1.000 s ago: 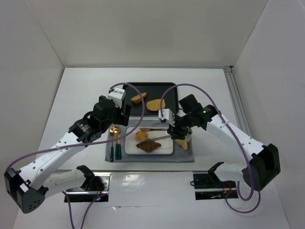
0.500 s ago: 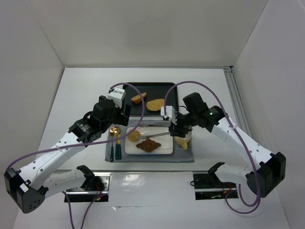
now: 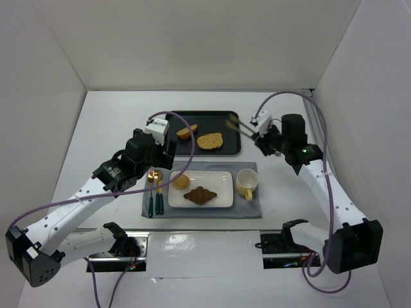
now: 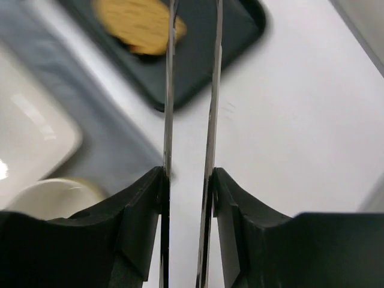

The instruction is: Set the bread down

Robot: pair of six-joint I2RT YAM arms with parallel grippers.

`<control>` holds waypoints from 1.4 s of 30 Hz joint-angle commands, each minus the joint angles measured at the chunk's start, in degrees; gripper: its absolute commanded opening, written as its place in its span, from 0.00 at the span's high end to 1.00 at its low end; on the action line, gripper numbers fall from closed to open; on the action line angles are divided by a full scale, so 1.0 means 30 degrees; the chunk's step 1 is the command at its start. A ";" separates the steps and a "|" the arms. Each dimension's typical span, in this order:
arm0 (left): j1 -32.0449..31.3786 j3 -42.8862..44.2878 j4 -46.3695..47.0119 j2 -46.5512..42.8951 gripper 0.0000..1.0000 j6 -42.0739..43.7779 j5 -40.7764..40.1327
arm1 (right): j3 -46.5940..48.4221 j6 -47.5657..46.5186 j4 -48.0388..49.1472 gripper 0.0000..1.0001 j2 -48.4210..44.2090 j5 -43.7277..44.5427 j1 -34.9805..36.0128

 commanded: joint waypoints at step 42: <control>0.0099 -0.0092 0.0961 -0.0744 0.00 -0.0480 -0.0136 | -0.0392 0.4122 0.1408 0.01 0.4037 -0.0930 -1.0481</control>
